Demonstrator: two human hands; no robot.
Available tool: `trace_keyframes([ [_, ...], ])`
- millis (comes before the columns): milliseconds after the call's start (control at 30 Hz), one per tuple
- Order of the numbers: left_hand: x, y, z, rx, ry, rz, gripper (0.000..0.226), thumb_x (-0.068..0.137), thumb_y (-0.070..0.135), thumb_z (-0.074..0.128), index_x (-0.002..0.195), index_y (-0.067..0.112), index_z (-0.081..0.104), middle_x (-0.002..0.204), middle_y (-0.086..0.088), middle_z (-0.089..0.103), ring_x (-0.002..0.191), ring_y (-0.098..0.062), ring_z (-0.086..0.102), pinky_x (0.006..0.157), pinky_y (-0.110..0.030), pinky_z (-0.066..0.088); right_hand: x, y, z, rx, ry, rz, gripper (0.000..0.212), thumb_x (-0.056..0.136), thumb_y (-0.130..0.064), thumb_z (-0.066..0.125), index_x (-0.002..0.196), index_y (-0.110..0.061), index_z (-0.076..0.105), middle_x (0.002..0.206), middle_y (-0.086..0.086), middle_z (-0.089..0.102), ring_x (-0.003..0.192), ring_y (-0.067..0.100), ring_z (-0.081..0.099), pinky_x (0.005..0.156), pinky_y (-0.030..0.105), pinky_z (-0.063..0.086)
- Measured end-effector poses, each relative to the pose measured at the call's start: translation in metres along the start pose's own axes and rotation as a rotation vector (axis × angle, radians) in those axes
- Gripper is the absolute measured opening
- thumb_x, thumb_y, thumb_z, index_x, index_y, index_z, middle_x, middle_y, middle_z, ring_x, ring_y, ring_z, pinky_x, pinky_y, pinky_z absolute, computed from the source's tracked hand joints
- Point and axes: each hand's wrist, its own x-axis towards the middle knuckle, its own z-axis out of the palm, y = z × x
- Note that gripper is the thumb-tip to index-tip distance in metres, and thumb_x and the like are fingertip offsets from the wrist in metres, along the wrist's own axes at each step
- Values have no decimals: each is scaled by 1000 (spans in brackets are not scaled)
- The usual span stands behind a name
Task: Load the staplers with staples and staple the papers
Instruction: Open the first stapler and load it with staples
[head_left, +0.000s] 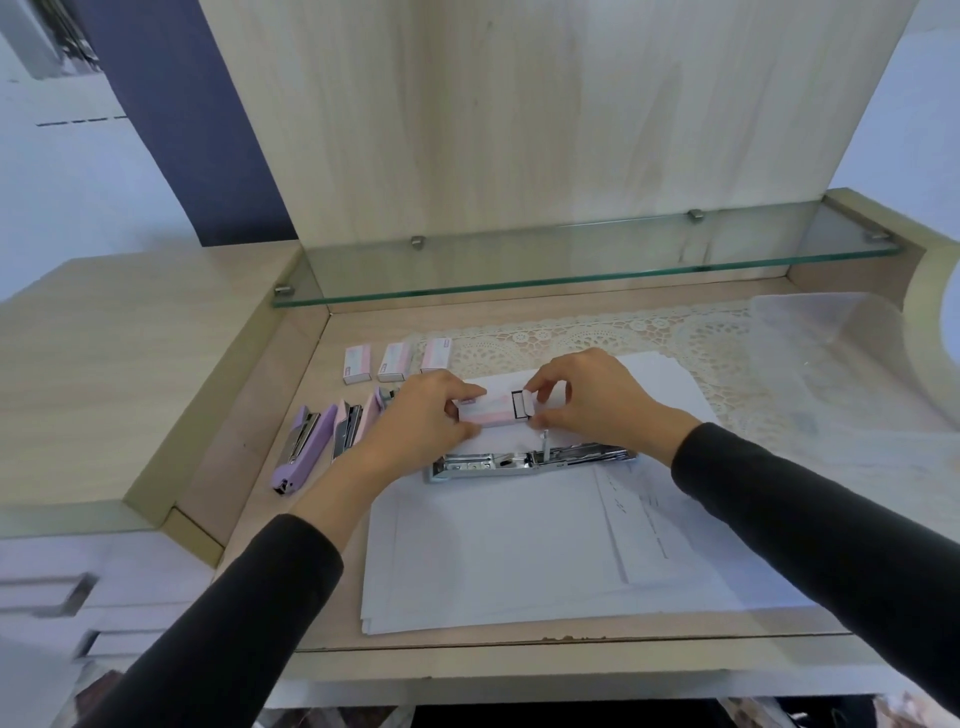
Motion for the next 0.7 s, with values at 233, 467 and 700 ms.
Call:
trace_keyframes([
  [233, 0, -3, -4, -4, -9, -22, 41, 79, 18, 70, 120, 18, 60, 111, 0, 59, 88, -8, 50, 74, -17, 33, -4, 8, -3, 19, 12, 12, 29, 76, -24, 70, 103, -18, 67, 95, -5, 70, 58, -9, 39, 69, 20, 36],
  [467, 4, 4, -6, 92, -132, 1, 59, 77, 33, 71, 130, 25, 48, 133, 4, 48, 121, -13, 37, 92, -24, 29, -7, 5, -2, 23, -3, -36, 35, 78, -20, 67, 112, -28, 63, 103, -2, 64, 65, 1, 40, 72, 21, 35],
  [700, 8, 19, -2, 83, -108, 19, 48, 80, 34, 68, 124, 18, 56, 120, 1, 59, 105, -13, 52, 82, -22, 38, -7, 2, -1, 10, 4, -44, 20, 78, -16, 67, 96, -22, 70, 101, 1, 65, 71, 9, 45, 71, 26, 41],
])
